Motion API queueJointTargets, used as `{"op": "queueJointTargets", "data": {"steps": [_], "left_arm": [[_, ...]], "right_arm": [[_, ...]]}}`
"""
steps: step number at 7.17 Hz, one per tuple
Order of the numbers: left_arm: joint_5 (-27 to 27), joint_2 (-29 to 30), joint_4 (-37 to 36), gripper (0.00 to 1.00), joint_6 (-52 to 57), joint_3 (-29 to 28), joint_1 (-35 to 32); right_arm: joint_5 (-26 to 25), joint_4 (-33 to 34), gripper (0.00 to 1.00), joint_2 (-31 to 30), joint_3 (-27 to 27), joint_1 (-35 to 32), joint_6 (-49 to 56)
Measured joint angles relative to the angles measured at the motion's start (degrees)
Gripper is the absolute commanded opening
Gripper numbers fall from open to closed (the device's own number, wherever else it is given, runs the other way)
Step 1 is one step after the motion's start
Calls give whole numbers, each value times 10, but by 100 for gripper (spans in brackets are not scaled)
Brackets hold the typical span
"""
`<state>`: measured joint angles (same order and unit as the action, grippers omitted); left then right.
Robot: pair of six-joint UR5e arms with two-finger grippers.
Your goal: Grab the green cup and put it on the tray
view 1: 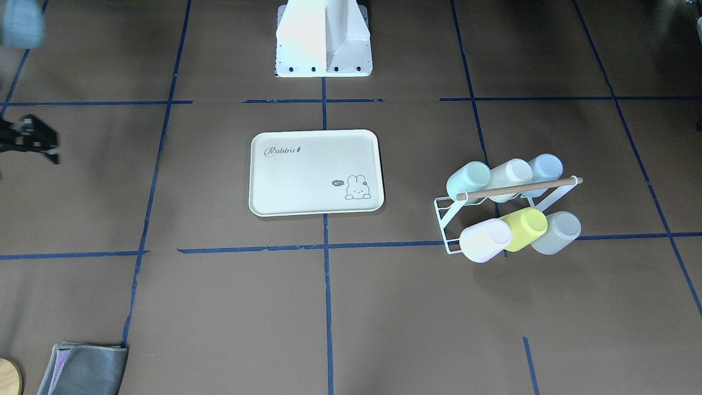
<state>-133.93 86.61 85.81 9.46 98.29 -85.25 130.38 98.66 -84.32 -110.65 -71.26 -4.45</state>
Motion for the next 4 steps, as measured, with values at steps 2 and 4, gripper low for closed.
{"op": "queueJointTargets", "data": {"steps": [2,4], "left_arm": [[0,11,1,100,1,-4,0],[0,43,1,100,-1,-22,0]], "right_arm": [[22,-1,100,-70,21,-99,138],[24,-5,100,-145,24,-158,176]]}}
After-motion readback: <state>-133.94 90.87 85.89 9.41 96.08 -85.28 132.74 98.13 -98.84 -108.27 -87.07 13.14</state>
